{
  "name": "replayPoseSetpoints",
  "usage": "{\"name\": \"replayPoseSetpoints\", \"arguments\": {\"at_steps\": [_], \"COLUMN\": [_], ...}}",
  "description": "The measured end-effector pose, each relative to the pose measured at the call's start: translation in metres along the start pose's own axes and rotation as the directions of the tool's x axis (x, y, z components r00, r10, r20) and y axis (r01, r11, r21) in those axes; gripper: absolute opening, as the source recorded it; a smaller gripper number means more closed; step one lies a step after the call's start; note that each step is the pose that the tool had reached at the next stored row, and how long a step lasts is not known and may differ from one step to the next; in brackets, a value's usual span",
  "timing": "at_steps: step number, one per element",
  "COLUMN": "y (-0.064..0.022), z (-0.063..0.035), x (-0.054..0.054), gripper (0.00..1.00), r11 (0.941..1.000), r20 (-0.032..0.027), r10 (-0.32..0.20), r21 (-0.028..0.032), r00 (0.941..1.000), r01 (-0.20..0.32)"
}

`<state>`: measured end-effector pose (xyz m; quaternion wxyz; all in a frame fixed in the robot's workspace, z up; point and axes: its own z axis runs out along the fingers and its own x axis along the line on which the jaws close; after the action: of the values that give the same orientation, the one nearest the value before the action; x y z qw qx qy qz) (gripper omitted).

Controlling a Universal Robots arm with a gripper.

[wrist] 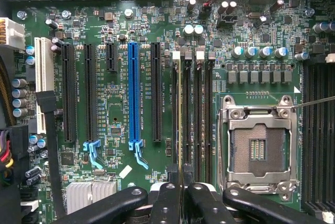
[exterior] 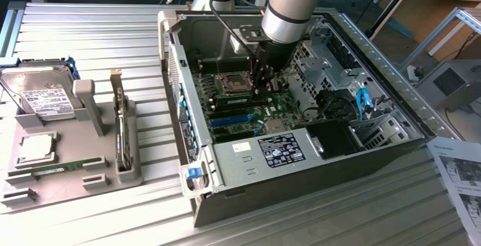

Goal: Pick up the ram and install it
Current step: 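Insert the ram into the slot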

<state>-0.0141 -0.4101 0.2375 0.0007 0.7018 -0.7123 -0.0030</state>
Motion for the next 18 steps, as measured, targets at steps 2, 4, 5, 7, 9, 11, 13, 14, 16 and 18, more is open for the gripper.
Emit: {"name": "replayPoseSetpoints", "arguments": {"at_steps": [2, 4, 5, 7, 9, 11, 13, 14, 16, 18], "y": [0.0000, 0.0000, 0.0000, -0.0001, -0.0004, -0.0008, -0.0008, -0.0008, -0.0008, -0.0008], "z": [0.0006, 0.0006, 0.0006, 0.0006, 0.0006, 0.0002, 0.0001, 0.0001, 0.0001, 0.0001], "x": [0.0000, 0.0000, 0.0000, 0.0000, 0.0000, -0.0001, 0.0000, 0.0000, 0.0000, 0.0000], "gripper": [0.12, 0.12, 0.12, 0.12, 0.12, 0.12, 0.12, 0.12, 0.12, 0.12], "r11": [1.0000, 1.0000, 1.0000, 1.0000, 1.0000, 1.0000, 1.0000, 1.0000, 1.0000, 1.0000], "r20": [0.0001, 0.0001, 0.0001, 0.0002, 0.0003, 0.0004, 0.0002, 0.0001, 0.0001, 0.0002], "r10": [0.000, 0.000, 0.000, 0.000, 0.000, 0.000, 0.000, 0.000, 0.000, 0.000], "r21": [0.0000, 0.0000, 0.0000, 0.0000, 0.0001, 0.0000, -0.0001, -0.0001, -0.0002, -0.0001], "r00": [1.0000, 1.0000, 1.0000, 1.0000, 1.0000, 1.0000, 1.0000, 1.0000, 1.0000, 1.0000], "r01": [0.000, 0.000, 0.000, 0.000, 0.000, 0.000, 0.000, 0.000, 0.000, 0.000]}}
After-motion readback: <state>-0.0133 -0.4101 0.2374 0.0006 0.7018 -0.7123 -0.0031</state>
